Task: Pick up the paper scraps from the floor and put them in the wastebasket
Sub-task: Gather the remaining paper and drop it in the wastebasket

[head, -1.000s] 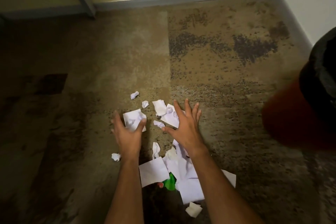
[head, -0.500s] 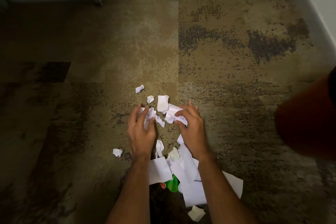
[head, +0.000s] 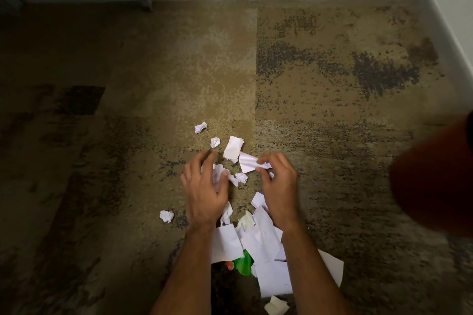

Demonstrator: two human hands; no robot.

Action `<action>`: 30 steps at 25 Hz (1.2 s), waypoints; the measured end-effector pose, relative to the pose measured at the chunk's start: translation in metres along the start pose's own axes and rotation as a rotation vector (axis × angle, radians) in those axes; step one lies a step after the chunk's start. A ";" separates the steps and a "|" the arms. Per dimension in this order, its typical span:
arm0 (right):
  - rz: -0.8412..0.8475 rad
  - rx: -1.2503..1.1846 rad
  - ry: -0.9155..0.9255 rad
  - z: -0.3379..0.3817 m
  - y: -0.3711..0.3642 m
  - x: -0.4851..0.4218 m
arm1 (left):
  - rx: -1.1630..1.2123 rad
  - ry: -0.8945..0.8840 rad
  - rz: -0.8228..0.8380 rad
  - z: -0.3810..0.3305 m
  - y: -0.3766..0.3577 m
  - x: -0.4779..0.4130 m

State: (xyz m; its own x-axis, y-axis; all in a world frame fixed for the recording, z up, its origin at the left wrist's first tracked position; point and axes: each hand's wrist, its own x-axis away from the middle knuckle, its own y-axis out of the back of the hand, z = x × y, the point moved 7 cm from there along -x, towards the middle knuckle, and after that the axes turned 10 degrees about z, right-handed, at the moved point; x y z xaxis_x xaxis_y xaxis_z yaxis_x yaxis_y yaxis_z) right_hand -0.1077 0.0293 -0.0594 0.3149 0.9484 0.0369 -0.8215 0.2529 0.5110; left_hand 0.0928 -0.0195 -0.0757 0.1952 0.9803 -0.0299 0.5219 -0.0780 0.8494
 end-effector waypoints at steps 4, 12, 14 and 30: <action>0.115 0.057 0.003 0.002 -0.015 -0.004 | -0.251 0.054 0.094 0.002 -0.006 -0.006; 0.067 0.198 0.058 0.004 -0.018 -0.006 | -0.361 0.002 0.090 -0.004 -0.011 -0.009; 0.042 0.164 0.038 0.002 -0.014 -0.006 | -0.375 0.012 0.058 -0.005 -0.011 -0.007; -0.034 -0.053 -0.095 0.006 0.016 -0.007 | -0.324 0.166 -0.077 -0.005 0.002 -0.007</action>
State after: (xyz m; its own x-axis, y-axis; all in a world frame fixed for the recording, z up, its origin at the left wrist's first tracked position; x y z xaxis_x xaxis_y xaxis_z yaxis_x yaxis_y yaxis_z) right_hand -0.1202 0.0259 -0.0464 0.3842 0.9175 0.1029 -0.8328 0.2963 0.4675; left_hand 0.0884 -0.0255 -0.0708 0.0145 0.9992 -0.0373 0.2342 0.0328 0.9716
